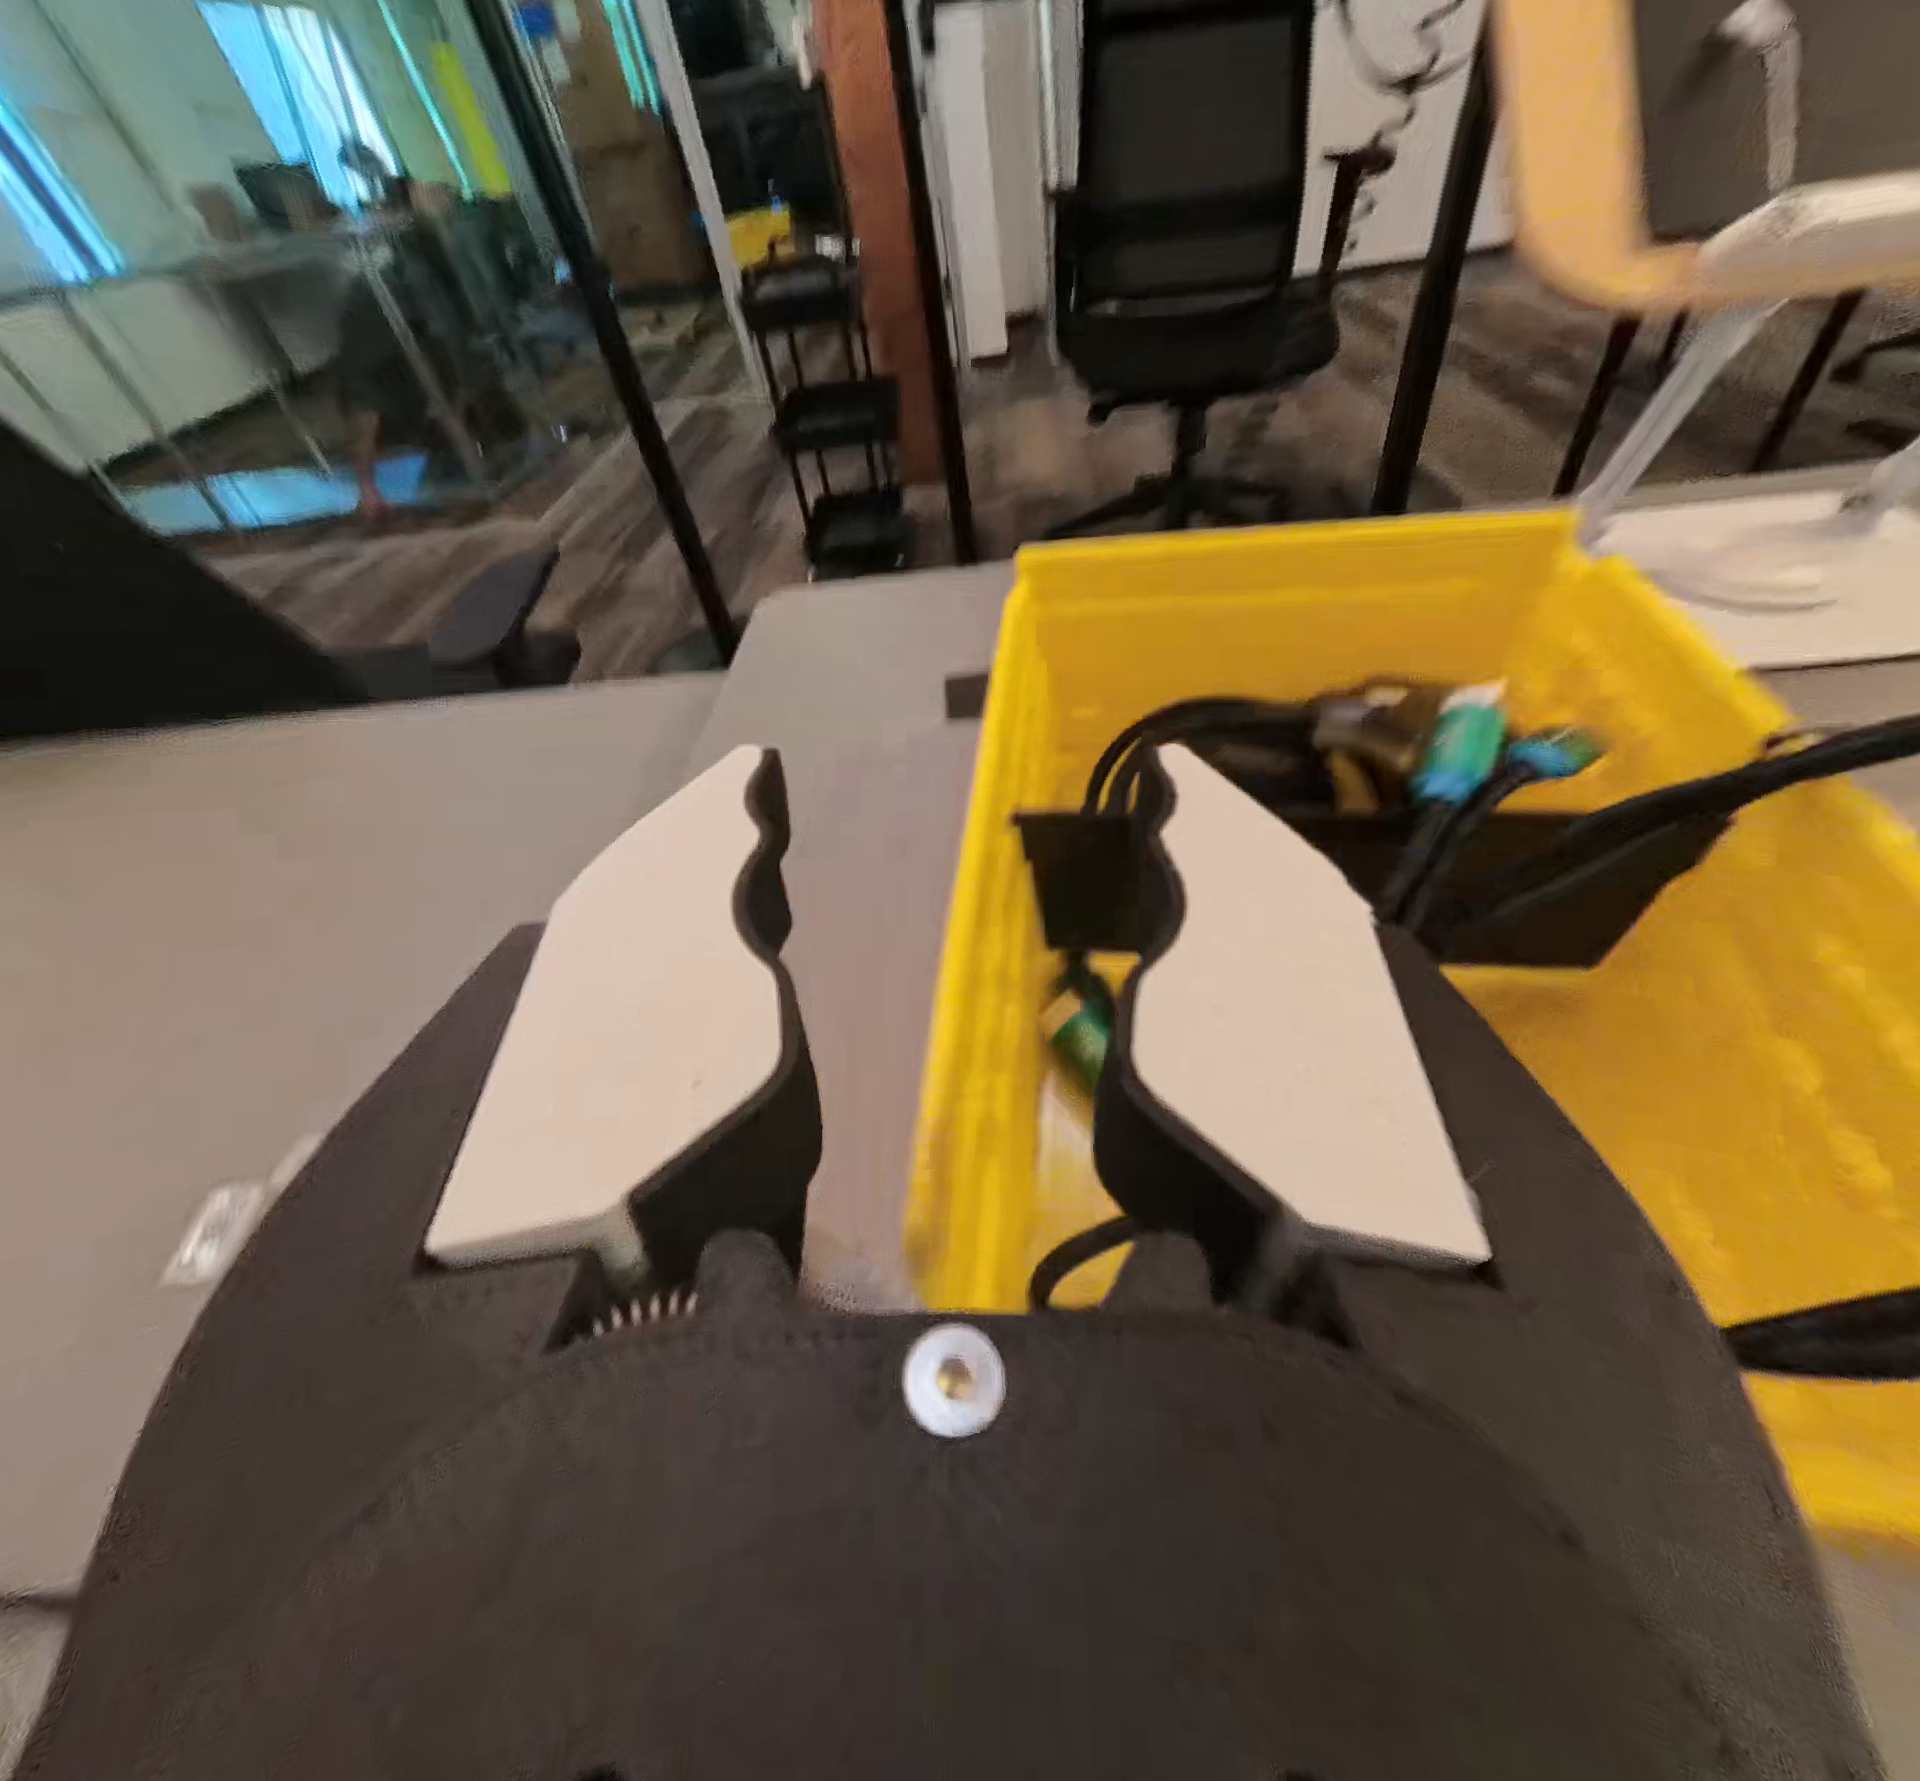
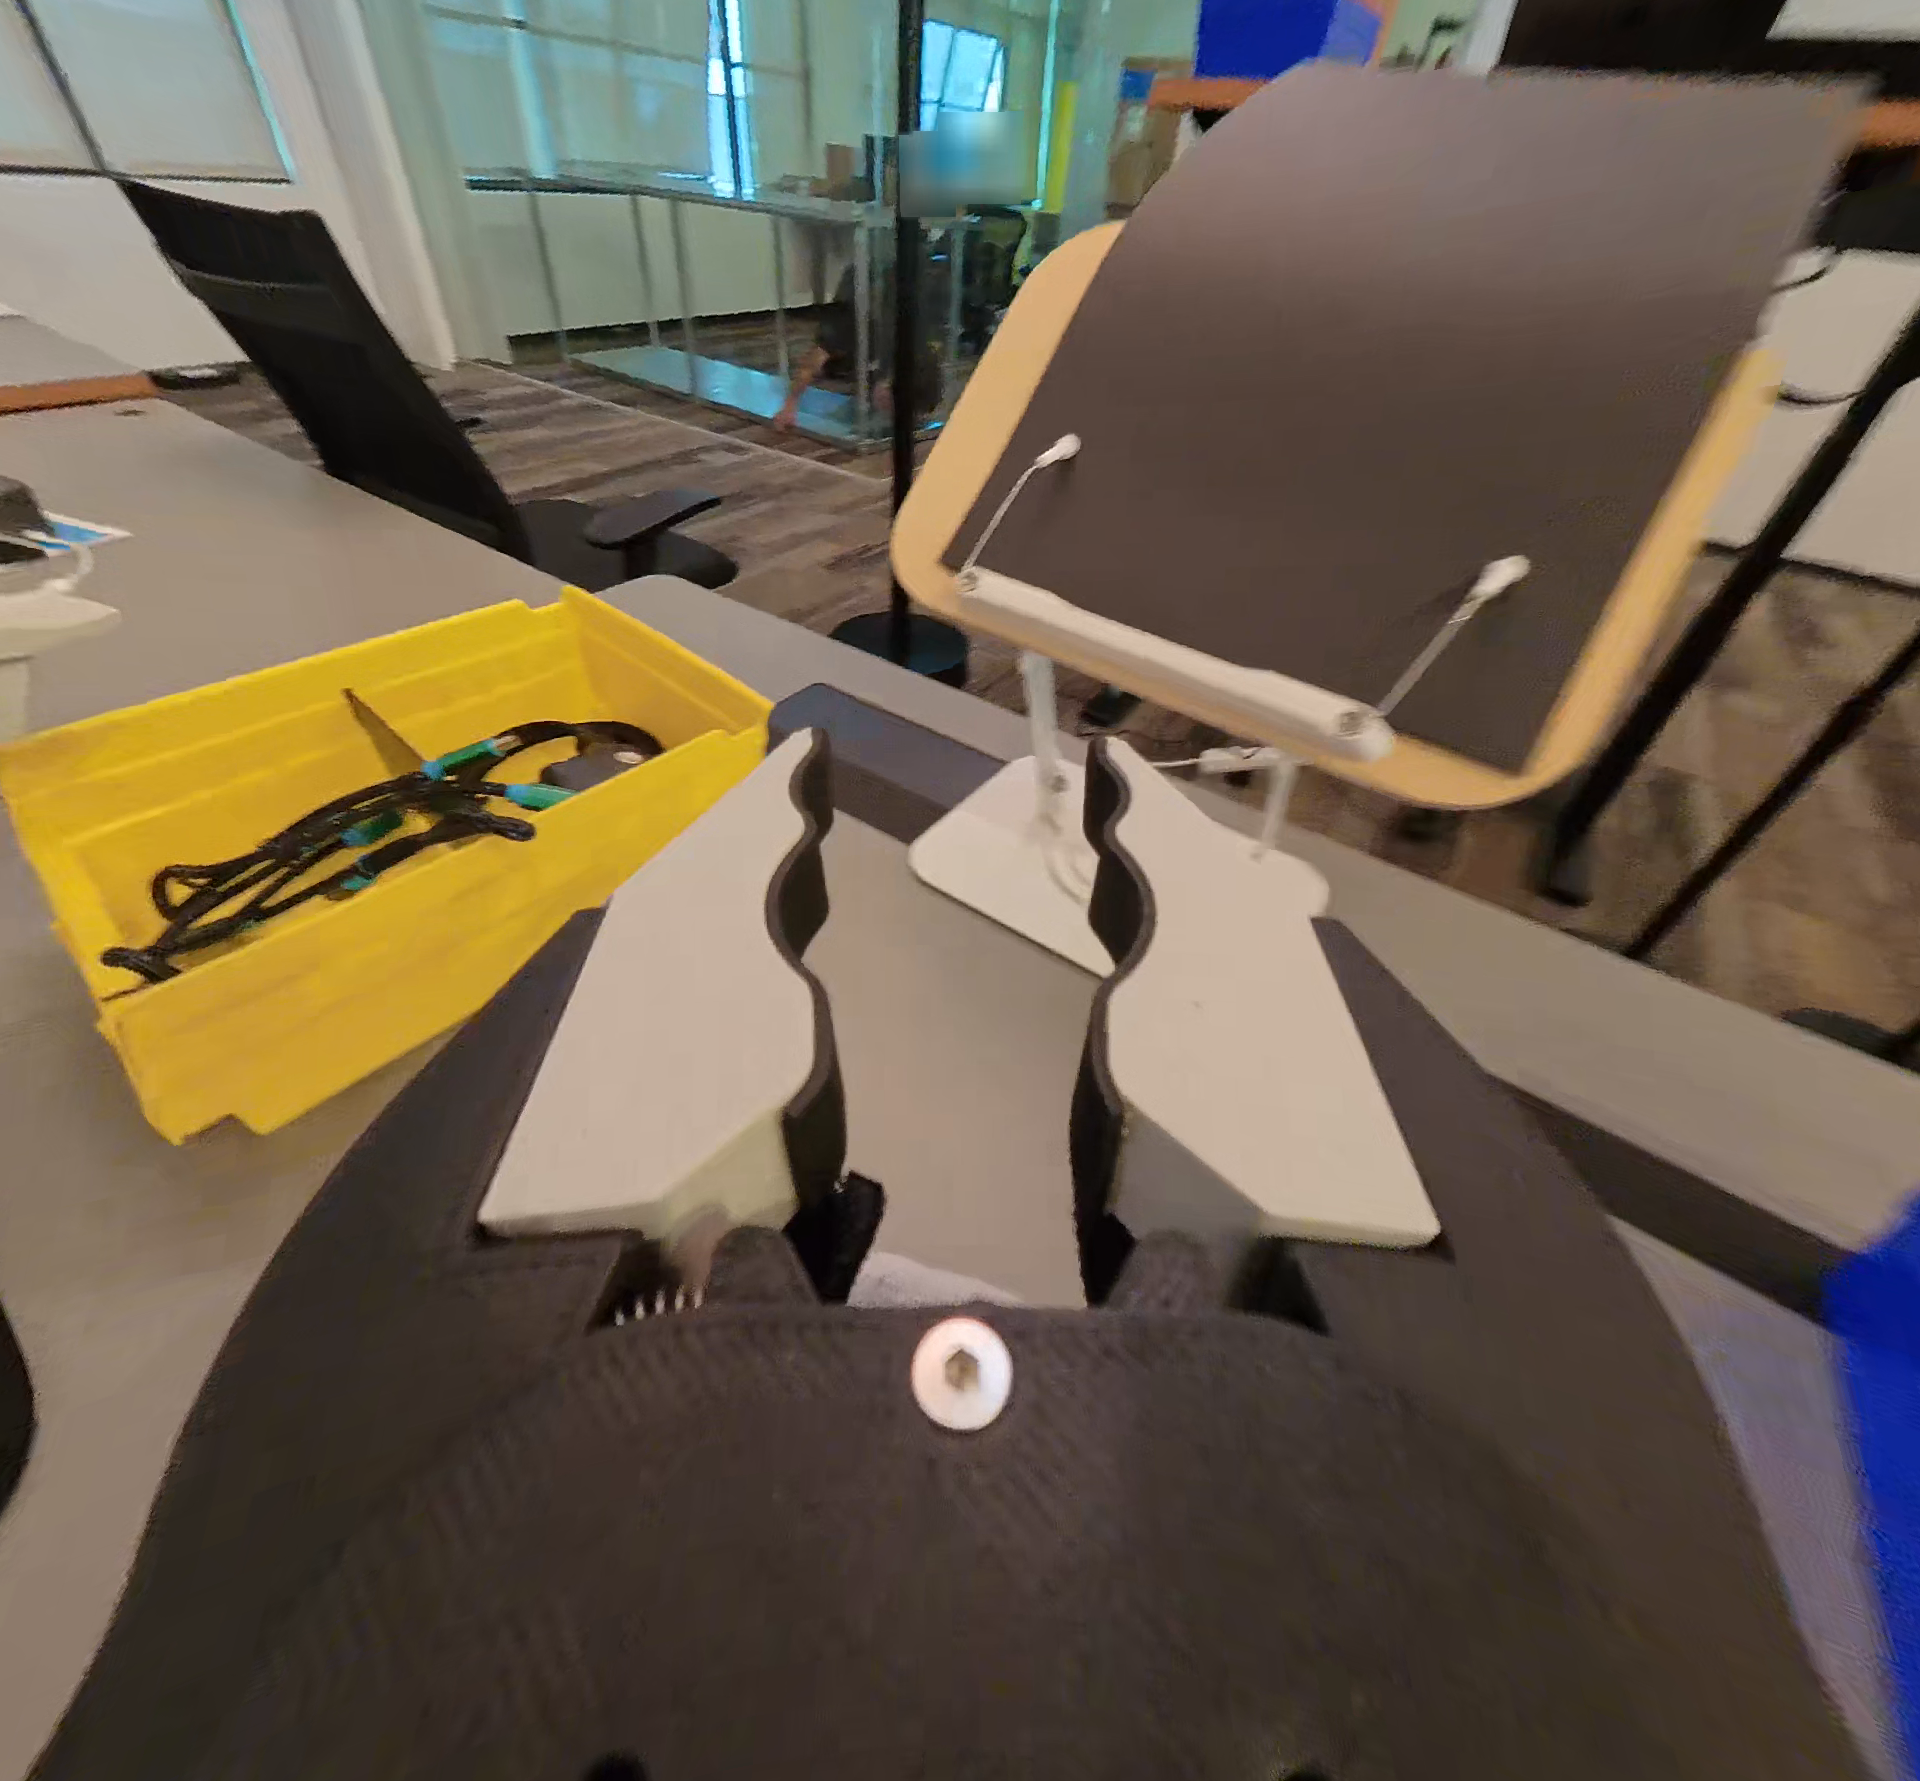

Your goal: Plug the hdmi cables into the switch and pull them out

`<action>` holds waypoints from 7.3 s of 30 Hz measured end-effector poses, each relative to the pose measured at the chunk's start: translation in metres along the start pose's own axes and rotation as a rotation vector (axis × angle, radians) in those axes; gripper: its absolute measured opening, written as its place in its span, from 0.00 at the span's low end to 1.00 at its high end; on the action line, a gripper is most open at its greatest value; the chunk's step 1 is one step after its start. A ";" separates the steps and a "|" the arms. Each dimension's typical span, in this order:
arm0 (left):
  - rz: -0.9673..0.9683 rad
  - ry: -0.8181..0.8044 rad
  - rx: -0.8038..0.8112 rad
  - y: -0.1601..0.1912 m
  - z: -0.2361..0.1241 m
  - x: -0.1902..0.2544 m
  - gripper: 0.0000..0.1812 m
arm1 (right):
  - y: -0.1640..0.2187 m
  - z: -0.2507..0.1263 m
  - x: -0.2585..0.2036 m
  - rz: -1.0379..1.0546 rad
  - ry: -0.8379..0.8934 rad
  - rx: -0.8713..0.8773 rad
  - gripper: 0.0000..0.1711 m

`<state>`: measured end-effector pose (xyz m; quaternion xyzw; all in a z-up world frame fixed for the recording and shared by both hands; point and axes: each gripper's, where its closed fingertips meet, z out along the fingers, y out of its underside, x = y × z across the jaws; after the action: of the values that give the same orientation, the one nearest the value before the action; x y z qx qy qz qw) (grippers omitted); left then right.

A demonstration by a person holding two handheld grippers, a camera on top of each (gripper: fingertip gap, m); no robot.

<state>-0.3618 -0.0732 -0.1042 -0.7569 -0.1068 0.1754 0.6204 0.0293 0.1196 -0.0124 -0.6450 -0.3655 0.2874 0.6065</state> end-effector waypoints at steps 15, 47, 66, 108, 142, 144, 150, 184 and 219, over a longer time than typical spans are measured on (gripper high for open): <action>-0.053 0.137 -0.215 0.088 0.017 0.001 0.03 | 0.171 0.105 -0.038 0.070 -0.069 -0.171 0.19; -0.053 0.077 0.040 -0.004 0.013 -0.042 0.48 | 0.169 0.103 -0.050 -0.009 -0.109 -0.153 0.30; 0.017 0.687 -0.038 0.036 -0.022 0.277 0.55 | 0.177 0.032 -0.092 -0.044 -0.106 -0.182 0.49; 0.272 0.747 -0.592 0.133 -0.007 0.314 0.53 | 0.254 0.000 -0.101 0.002 -0.164 -0.692 0.56; 0.360 0.861 -0.612 0.140 -0.020 0.326 0.73 | 0.254 0.001 -0.102 -0.004 -0.175 -0.690 0.56; 0.360 0.861 -0.612 0.140 -0.020 0.326 0.73 | 0.254 0.001 -0.102 -0.005 -0.175 -0.690 0.56; 0.360 0.863 -0.609 0.140 -0.021 0.326 0.73 | 0.254 0.001 -0.102 -0.005 -0.177 -0.690 0.56; 0.348 0.856 -0.591 0.138 -0.020 0.326 0.66 | 0.253 0.003 -0.101 -0.007 -0.176 -0.678 0.49; 0.740 0.277 -0.168 -0.051 0.095 0.041 0.23 | 0.241 0.005 -0.101 0.006 -0.238 -0.586 0.14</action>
<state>-0.3590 0.0389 -0.0758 -0.8088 0.2437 0.2737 0.4600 -0.0020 0.0405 -0.2591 -0.7552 -0.4994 0.2450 0.3467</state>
